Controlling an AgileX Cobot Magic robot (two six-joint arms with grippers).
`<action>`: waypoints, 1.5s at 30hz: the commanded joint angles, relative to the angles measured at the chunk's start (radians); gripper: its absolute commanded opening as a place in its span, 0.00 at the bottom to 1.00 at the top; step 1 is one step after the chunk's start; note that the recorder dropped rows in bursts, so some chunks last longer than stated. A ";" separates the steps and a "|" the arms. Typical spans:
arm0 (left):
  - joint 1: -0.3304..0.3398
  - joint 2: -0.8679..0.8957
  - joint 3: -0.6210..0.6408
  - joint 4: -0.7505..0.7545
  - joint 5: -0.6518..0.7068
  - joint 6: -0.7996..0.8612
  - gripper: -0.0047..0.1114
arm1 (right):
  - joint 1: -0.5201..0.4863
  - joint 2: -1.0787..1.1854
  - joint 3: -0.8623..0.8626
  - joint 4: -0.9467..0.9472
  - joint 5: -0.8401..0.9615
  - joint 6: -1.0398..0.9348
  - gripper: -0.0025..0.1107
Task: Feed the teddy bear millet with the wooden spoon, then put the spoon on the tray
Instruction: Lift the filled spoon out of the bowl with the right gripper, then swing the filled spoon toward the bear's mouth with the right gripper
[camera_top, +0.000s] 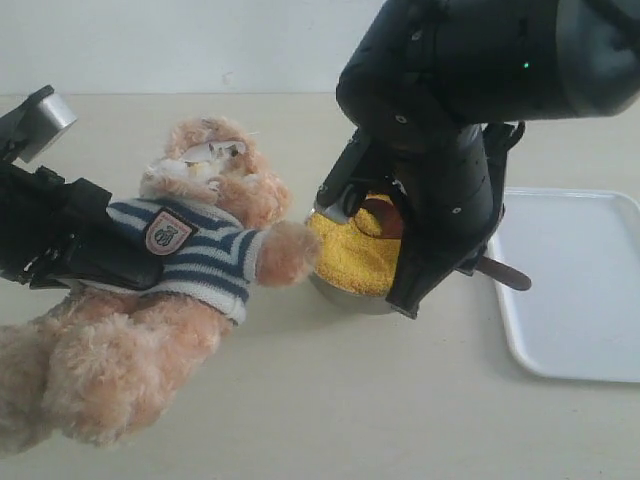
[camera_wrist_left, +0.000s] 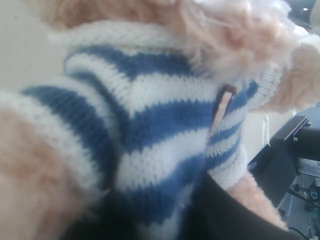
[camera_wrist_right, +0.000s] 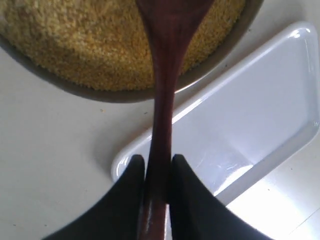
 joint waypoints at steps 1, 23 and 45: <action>0.002 -0.007 0.002 -0.010 0.030 0.002 0.07 | -0.006 -0.014 -0.077 0.047 0.004 -0.047 0.02; 0.001 0.052 0.004 -0.001 0.036 0.003 0.07 | -0.006 -0.014 -0.248 0.223 0.004 -0.135 0.02; 0.001 0.058 0.004 -0.018 0.007 0.003 0.07 | 0.034 -0.014 -0.248 0.290 0.004 -0.143 0.02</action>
